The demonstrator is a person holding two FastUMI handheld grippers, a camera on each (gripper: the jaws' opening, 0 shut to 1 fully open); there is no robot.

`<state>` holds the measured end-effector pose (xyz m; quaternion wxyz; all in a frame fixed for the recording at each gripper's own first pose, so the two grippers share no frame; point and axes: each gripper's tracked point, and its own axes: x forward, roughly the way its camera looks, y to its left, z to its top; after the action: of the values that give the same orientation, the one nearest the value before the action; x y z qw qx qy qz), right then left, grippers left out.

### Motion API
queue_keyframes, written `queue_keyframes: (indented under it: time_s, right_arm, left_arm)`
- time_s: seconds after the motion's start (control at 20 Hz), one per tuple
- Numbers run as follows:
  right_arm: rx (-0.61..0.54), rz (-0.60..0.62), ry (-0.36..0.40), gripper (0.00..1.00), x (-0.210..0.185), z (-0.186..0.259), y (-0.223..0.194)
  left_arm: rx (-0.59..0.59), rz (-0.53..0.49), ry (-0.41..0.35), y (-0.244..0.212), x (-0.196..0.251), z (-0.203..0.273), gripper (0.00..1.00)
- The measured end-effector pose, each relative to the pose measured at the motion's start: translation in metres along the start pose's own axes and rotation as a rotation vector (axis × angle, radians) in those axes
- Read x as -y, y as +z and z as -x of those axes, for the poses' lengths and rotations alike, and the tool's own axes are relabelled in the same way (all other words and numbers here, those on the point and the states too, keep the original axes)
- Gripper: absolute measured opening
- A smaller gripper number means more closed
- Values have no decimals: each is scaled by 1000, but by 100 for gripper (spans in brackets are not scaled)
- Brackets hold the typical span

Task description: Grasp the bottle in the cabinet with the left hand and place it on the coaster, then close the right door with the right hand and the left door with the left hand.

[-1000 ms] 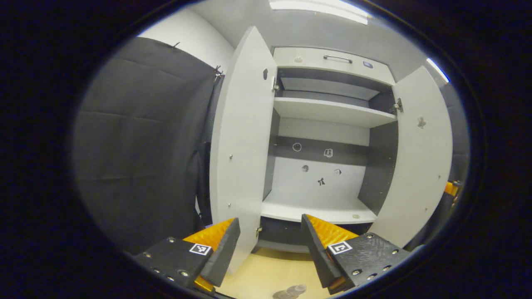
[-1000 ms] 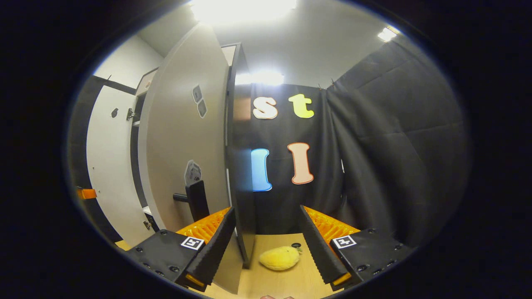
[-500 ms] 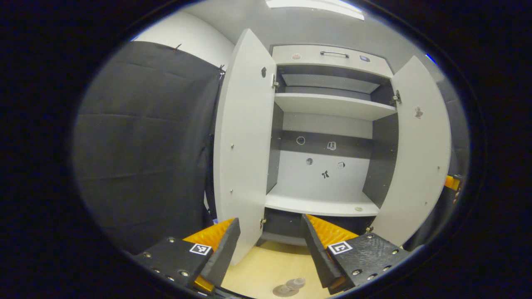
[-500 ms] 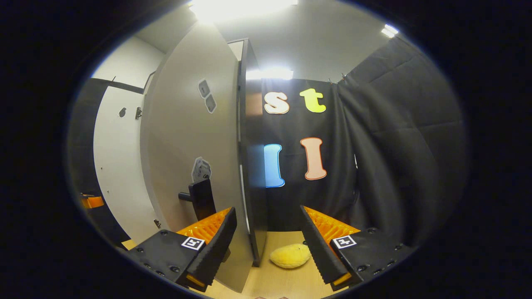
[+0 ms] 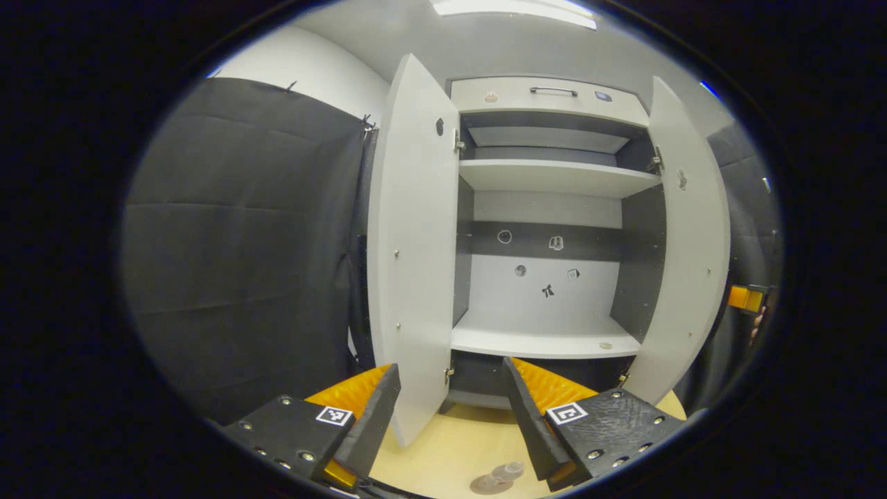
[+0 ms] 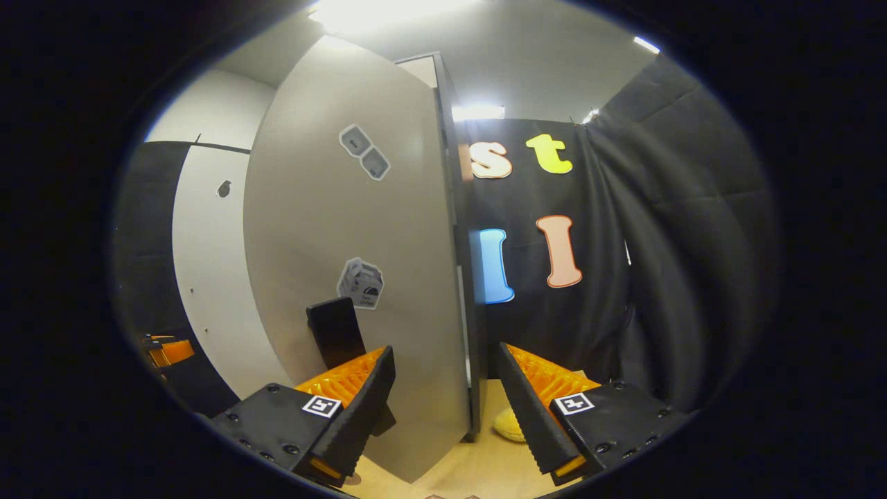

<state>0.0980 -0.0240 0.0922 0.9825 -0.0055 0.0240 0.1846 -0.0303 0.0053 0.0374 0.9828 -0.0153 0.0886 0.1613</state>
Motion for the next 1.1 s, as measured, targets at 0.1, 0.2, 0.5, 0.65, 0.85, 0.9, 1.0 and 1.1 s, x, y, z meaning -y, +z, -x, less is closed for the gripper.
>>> queue_keyframes:
  time_s: [0.1,0.2,0.5,0.65,0.85,0.9,1.0,1.1]
  right_arm:
    - [7,18,7,96,-16,-9,0]
    - [8,28,9,96,-36,-18,-2]
    - [41,28,-23,96,-89,-32,-2]
    - [78,56,-84,96,-93,-33,1]
    - [100,71,-181,96,-90,-17,-4]
    - [101,66,-200,96,-90,-14,-6]
    - [91,49,-226,96,-92,-12,-12]
    - [84,44,-249,96,-93,-10,-15]
  left_arm:
    - [2,-14,-6,2,-10,-4,86]
    - [21,-10,-29,7,-20,-9,92]
    - [100,4,-99,22,-74,-15,86]
    - [116,-4,-107,25,-117,-21,92]
    - [147,-1,-103,28,-168,-40,84]
    - [157,-2,-100,29,-180,-45,87]
    - [159,-4,-96,31,-198,-61,92]
    - [146,-3,-103,35,-212,-82,92]
